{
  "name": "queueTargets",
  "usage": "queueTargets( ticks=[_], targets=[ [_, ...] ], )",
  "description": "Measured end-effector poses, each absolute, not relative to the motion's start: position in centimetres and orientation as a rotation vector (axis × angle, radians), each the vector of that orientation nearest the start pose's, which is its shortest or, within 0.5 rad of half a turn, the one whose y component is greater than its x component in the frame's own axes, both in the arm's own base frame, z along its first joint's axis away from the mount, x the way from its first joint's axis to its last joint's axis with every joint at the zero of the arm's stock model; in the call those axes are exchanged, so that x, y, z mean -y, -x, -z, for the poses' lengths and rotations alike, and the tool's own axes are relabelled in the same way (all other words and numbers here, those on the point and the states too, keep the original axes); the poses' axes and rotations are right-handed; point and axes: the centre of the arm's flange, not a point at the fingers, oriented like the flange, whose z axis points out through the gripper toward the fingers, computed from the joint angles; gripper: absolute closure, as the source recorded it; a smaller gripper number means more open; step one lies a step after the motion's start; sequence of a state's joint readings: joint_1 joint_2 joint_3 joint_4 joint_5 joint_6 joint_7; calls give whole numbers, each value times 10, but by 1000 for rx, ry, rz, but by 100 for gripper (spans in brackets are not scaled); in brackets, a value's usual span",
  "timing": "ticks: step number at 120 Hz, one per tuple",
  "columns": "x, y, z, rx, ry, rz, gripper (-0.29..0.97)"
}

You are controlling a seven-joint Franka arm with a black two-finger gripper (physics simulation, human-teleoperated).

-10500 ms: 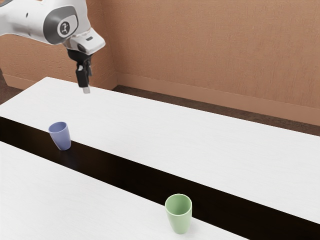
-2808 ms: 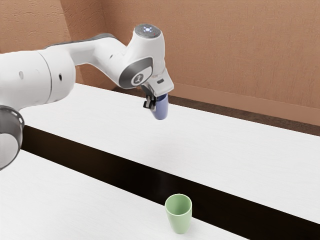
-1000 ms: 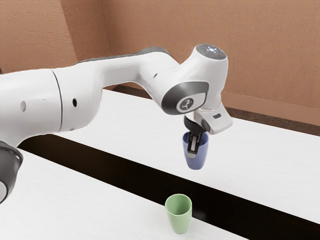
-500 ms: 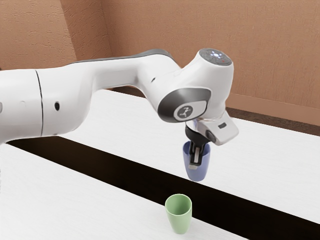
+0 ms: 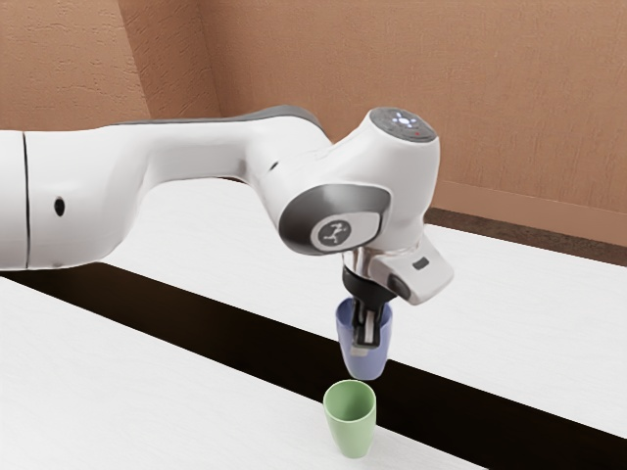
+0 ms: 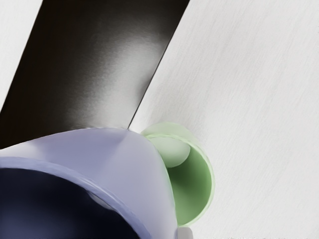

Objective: Place the left cup onto the right cup

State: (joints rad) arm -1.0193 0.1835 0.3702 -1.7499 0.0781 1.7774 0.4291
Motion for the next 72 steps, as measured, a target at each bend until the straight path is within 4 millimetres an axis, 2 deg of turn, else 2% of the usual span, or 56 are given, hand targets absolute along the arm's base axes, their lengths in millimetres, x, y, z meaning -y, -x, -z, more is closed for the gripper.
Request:
queueTargets(
  ticks=[34,72],
  targets=[
    [362,-462,-454,-1474,2561,-229,78],
    [369,-445,-450,-1428,2569,-252,78]
  ],
)
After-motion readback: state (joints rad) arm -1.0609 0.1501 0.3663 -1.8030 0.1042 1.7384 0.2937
